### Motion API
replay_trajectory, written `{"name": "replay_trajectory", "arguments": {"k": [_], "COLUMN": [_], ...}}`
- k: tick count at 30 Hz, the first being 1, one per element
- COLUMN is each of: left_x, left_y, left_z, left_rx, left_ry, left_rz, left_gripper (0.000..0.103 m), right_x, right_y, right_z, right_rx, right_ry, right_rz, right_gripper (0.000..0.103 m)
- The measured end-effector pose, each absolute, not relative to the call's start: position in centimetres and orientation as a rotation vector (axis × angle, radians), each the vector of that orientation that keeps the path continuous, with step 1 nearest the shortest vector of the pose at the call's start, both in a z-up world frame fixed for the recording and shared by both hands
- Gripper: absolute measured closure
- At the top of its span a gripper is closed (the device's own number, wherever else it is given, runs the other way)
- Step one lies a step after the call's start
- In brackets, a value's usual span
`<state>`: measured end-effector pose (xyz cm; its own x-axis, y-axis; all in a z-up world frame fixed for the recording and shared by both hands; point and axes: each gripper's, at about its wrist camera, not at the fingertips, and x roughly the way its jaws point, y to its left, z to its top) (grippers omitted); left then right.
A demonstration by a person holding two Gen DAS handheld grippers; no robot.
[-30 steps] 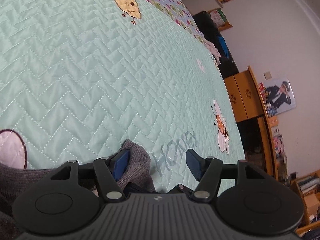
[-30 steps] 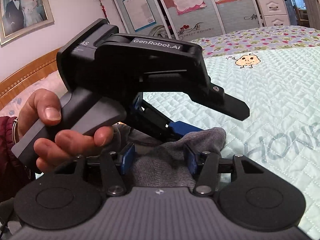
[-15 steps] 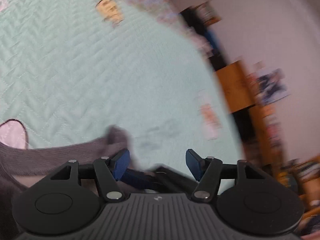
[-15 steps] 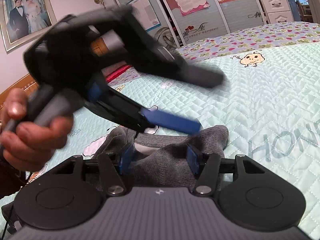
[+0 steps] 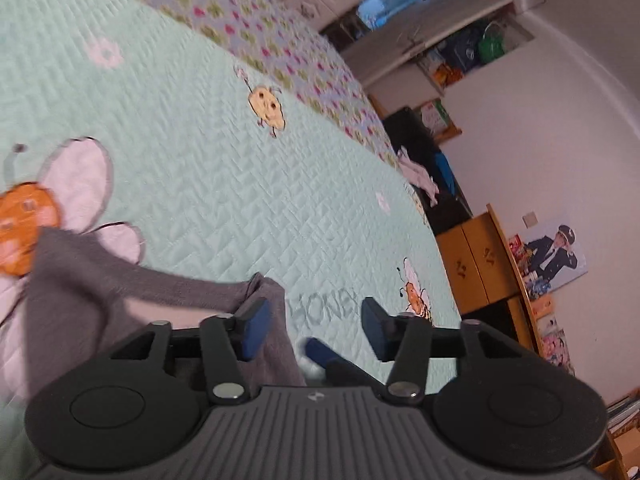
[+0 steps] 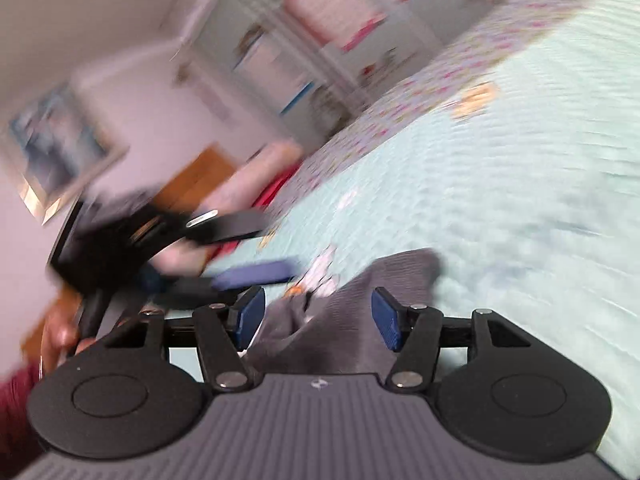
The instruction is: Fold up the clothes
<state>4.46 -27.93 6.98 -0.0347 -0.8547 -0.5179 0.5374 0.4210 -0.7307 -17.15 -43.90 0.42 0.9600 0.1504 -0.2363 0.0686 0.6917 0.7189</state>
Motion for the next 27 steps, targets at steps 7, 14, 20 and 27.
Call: {"name": "replay_trajectory", "arguments": {"k": [7, 14, 20, 27], "left_x": [1.5, -2.4, -5.3, -4.6], "left_y": [-26.5, -28.0, -29.0, -28.1], "left_z": [5.1, 0.0, 0.2, -0.6], "left_rx": [-0.488, -0.347, -0.192, -0.270], "left_ry": [1.098, 1.013, 0.824, 0.777], "left_rz": [-1.186, -1.129, -1.212, -1.322], "left_gripper": [0.045, 0.060, 0.038, 0.030], "right_x": [-22.4, -21.4, -14.1, -12.7], "right_y": [-41.3, -43.5, -44.3, -43.9], "right_z": [-0.8, -0.8, -0.5, -1.6], "right_rx": [0.800, 0.761, 0.663, 0.625], "right_ry": [0.278, 0.226, 0.443, 0.446], "right_rz": [-0.063, -0.248, -0.175, -0.131], "right_gripper": [0.033, 0.033, 0.034, 0.087]}}
